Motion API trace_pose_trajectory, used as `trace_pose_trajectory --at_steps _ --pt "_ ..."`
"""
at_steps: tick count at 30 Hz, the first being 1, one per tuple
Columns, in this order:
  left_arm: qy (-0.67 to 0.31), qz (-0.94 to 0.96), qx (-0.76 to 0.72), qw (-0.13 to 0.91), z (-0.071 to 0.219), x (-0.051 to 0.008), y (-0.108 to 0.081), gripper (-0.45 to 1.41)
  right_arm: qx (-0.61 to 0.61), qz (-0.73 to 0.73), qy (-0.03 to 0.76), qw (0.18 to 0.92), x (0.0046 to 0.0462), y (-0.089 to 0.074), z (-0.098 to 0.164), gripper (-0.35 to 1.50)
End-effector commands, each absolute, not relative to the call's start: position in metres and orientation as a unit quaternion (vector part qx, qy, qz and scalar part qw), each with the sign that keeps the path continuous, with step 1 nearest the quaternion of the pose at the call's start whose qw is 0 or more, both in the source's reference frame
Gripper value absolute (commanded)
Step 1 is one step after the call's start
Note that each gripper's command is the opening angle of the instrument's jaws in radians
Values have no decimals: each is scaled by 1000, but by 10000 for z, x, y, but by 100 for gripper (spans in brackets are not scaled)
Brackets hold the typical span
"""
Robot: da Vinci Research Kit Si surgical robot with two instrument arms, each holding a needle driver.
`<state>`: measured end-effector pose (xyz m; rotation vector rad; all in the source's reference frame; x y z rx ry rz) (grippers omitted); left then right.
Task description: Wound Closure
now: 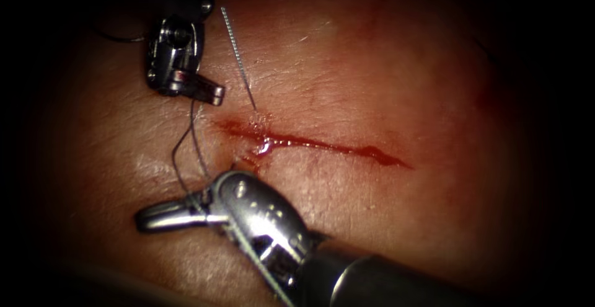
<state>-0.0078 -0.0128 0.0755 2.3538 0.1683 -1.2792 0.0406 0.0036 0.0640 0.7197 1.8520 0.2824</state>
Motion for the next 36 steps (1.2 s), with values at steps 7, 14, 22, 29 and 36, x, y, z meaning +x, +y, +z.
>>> trace_pose_trajectory --at_steps 7,14,22,29,36 --pt "103 -403 849 326 751 -41 -140 -45 301 238 814 435 397 55 660 -35" --pt "104 -392 849 338 750 -39 -150 -45 306 282 824 386 405 52 654 -35" --pt "102 -408 848 324 760 -42 -130 -45 335 342 809 341 411 48 639 -35" --pt "74 -426 852 294 780 -76 -141 -45 339 378 806 304 413 58 616 20" --pt "75 -431 850 294 787 -60 -146 -45 335 391 806 292 407 67 607 103"
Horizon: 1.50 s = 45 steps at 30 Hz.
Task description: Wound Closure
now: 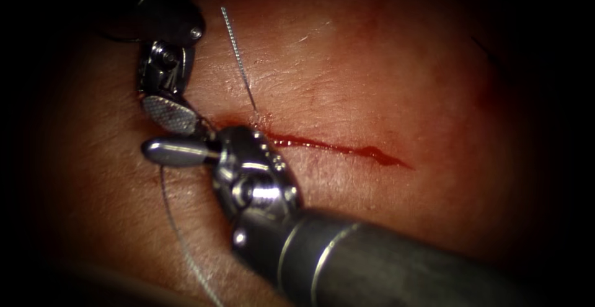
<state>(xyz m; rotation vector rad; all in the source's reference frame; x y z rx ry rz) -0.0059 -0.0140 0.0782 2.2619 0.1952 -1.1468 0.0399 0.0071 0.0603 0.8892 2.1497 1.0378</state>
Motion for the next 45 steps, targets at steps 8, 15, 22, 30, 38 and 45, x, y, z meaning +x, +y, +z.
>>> trace_pose_trajectory --at_steps 8,15,22,30,38,45 --pt "83 -432 850 289 769 -31 -177 -45 294 365 825 317 404 81 621 131" --pt "73 -443 856 258 710 -25 -209 -45 177 368 795 449 387 105 677 118" --pt "51 -451 858 239 670 -32 -216 -45 154 355 761 520 410 95 698 111" --pt "32 -461 862 208 652 -66 -235 -45 148 355 748 541 428 89 699 106" --pt "35 -461 864 198 639 -81 -229 -45 137 342 726 581 434 83 698 106" --pt "55 -459 869 179 588 -84 -187 -45 141 284 674 667 439 61 707 106"
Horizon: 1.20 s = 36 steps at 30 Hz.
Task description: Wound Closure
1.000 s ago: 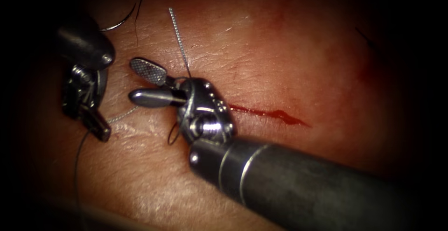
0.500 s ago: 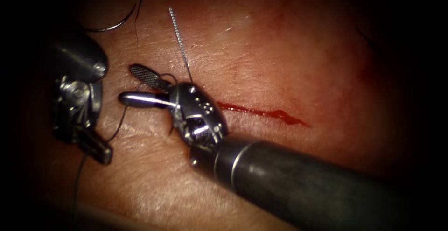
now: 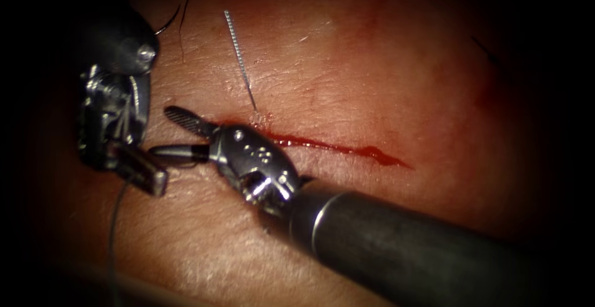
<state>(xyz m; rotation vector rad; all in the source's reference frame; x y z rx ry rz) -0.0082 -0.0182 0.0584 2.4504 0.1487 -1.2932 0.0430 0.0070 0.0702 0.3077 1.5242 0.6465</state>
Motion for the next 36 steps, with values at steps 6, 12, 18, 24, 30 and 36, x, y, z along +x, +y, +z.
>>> trace_pose_trajectory --at_steps 6,12,18,24,30,36 --pt "46 -477 866 145 586 -95 -152 -45 239 187 676 671 442 39 694 106" --pt "37 -484 858 168 664 -91 -132 -45 299 118 698 640 439 26 679 99" --pt "58 -482 854 189 721 -74 -139 -45 308 111 731 598 423 33 677 96" --pt "79 -465 853 221 751 -68 -153 -45 321 144 790 502 404 50 672 94" --pt "89 -455 854 237 749 -61 -162 -45 316 200 816 441 383 68 664 91" --pt "90 -449 853 248 755 -55 -176 -45 307 258 819 412 376 77 673 88"
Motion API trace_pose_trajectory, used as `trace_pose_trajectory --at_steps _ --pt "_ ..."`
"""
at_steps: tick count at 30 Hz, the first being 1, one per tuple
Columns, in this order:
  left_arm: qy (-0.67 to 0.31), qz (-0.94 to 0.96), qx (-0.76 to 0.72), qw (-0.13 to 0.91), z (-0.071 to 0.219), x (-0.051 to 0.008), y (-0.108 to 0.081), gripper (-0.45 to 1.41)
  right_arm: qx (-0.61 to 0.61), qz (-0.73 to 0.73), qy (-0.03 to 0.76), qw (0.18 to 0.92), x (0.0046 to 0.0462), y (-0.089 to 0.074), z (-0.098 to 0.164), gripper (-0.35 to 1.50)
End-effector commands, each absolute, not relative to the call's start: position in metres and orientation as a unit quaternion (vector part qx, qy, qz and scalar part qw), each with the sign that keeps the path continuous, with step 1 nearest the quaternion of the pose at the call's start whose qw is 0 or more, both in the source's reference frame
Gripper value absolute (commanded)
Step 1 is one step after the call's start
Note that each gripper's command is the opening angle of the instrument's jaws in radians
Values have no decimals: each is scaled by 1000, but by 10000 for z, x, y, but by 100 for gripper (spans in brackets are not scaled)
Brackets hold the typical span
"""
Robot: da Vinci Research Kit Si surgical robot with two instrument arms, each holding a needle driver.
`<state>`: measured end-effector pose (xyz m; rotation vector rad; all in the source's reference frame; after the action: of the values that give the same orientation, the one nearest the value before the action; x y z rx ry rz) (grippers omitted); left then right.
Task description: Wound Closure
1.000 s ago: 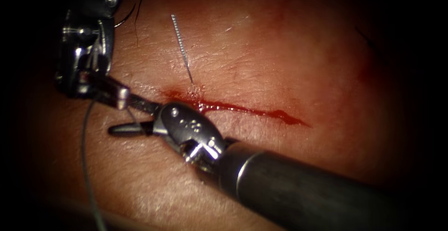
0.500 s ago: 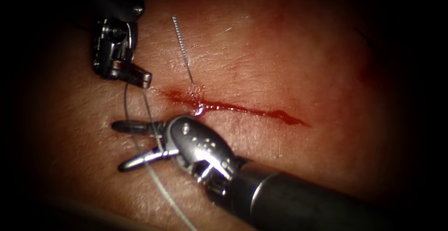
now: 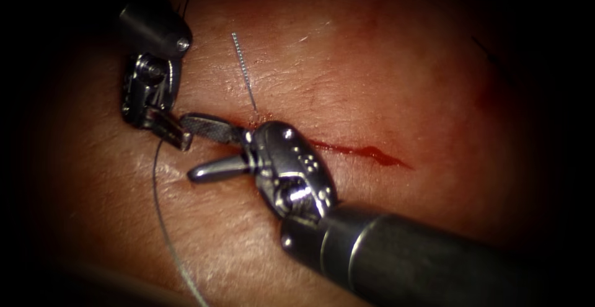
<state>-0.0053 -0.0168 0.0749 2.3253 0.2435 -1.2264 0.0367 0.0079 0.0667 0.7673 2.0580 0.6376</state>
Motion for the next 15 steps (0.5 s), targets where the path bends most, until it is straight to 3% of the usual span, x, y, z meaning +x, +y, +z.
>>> trace_pose_trajectory --at_steps 1,6,15 --pt "88 -450 853 248 756 -55 -179 -45 302 264 820 409 373 81 676 88" --pt "79 -459 854 232 754 -59 -194 -45 246 320 808 430 362 98 692 86" --pt "69 -473 855 202 737 -66 -191 -45 36 374 739 559 360 97 688 77"
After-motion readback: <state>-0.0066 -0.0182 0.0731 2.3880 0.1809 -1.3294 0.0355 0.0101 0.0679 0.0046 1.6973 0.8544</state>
